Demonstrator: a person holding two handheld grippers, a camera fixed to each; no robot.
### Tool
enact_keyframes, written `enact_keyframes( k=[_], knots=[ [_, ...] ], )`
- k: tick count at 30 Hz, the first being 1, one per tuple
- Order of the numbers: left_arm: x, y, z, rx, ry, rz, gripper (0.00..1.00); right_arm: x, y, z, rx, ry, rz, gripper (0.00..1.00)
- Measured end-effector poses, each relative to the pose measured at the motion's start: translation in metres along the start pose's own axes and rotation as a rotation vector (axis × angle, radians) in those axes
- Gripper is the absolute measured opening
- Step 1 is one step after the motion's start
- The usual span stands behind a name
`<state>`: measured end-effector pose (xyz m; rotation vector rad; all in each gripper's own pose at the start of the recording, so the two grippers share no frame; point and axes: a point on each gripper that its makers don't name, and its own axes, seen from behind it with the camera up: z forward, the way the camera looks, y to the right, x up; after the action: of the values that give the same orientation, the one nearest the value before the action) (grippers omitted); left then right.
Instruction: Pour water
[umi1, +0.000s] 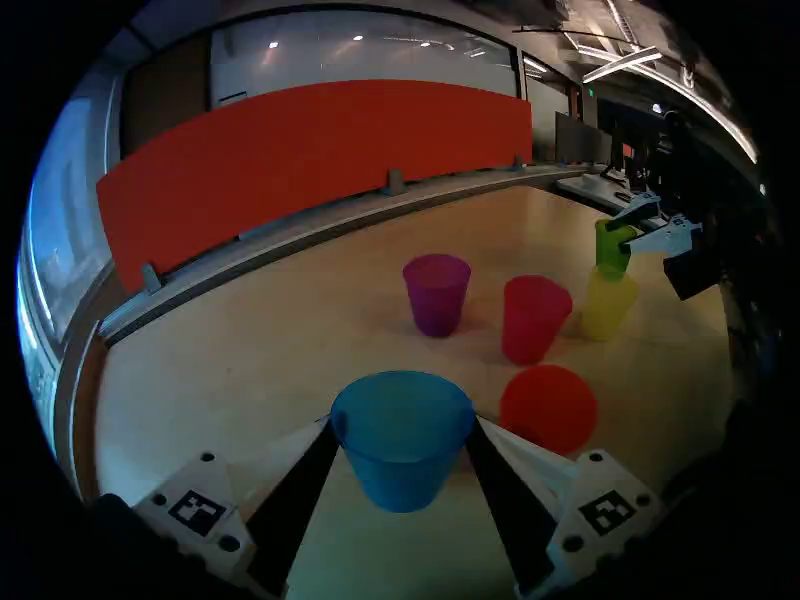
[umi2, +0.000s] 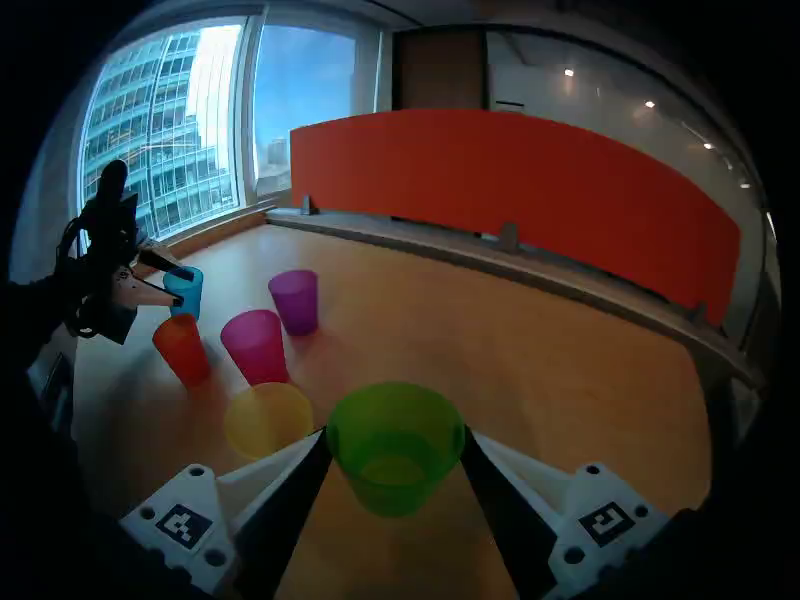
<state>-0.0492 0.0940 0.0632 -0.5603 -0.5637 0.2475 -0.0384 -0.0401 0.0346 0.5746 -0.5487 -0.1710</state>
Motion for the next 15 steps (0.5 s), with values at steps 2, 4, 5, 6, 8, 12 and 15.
enact_keyframes(
  k=[2, 4, 5, 6, 8, 12, 15],
  knots=[
    [-0.002, 0.000, 0.002, -0.003, -0.004, -0.005, 0.87, -0.004, 0.001, 0.001, 0.000, -0.010, 0.001, 0.92],
    [-0.005, 0.000, 0.003, -0.005, -0.010, -0.011, 0.87, -0.007, 0.001, 0.003, 0.000, -0.019, 0.002, 0.92],
    [-0.006, 0.000, 0.004, -0.006, -0.012, -0.014, 0.87, -0.008, 0.001, 0.003, 0.000, -0.023, 0.002, 0.92],
    [-0.008, 0.000, 0.005, -0.008, -0.015, -0.018, 0.87, -0.009, 0.001, 0.004, 0.000, -0.025, 0.002, 0.92],
    [-0.011, 0.001, 0.007, -0.011, -0.019, -0.024, 0.87, -0.010, 0.001, 0.005, 0.001, -0.027, 0.002, 0.92],
    [-0.018, 0.002, 0.009, -0.015, -0.029, -0.026, 0.87, -0.012, 0.000, 0.007, 0.002, -0.033, 0.002, 0.92],
    [-0.022, 0.002, 0.010, -0.016, -0.032, -0.026, 0.87, -0.013, 0.000, 0.008, 0.002, -0.038, 0.002, 0.92]
  ],
)
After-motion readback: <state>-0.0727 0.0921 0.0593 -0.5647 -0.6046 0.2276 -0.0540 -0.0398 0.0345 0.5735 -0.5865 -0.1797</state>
